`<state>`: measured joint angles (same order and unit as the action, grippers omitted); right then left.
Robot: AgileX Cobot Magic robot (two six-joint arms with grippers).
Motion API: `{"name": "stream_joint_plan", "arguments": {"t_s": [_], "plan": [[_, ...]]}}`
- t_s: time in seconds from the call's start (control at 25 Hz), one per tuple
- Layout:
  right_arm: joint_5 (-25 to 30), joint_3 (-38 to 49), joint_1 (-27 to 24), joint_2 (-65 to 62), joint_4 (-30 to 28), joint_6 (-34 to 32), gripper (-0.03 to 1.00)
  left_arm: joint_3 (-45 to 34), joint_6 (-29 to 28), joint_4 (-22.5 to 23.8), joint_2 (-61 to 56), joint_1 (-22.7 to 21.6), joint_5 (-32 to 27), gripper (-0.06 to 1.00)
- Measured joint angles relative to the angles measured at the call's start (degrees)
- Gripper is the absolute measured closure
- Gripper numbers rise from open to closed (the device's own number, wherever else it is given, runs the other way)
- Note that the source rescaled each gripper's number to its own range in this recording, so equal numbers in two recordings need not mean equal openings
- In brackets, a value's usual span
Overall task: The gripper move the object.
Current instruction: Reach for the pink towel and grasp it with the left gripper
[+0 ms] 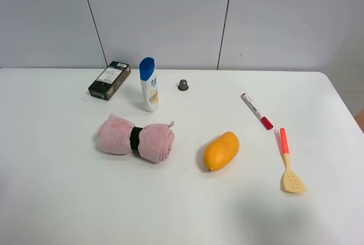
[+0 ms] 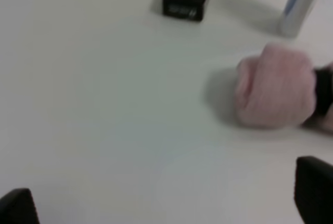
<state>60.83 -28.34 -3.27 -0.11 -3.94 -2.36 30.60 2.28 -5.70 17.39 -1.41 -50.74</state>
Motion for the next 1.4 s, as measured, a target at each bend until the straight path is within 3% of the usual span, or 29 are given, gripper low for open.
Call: {"name": "stream_joint_plan", "arguments": {"t_s": [0.16, 0.32, 0.4, 0.56, 0.92, 1.16, 1.4], "plan": [[0.00, 0.00, 0.00, 0.00, 0.00, 0.00, -0.03, 0.07, 3.52, -8.93, 9.22, 0.00, 7.06, -0.06], [0.00, 0.00, 0.00, 0.00, 0.00, 0.00, -0.03, 0.07, 9.92, -19.26, 18.22, 0.00, 8.33, -0.06], [0.00, 0.00, 0.00, 0.00, 0.00, 0.00, -0.03, 0.07, 14.36, -22.27, 21.91, 0.00, 8.65, -0.06], [0.00, 0.00, 0.00, 0.00, 0.00, 0.00, -0.03, 0.07, 23.98, -23.10, 26.17, 0.00, 11.39, -0.06], [0.00, 0.00, 0.00, 0.00, 0.00, 0.00, -0.03, 0.07, 43.50, -19.88, 30.64, 1.17, 23.06, -0.06], [0.00, 0.00, 0.00, 0.00, 0.00, 0.00, -0.03, 0.23, 49.58, -21.19, 39.07, 11.95, 29.66, -0.06], [0.00, 0.00, 0.00, 0.00, 0.00, 0.00, -0.03, 6.39, 55.13, -21.30, 53.63, 22.44, 29.77, -0.06]]}}
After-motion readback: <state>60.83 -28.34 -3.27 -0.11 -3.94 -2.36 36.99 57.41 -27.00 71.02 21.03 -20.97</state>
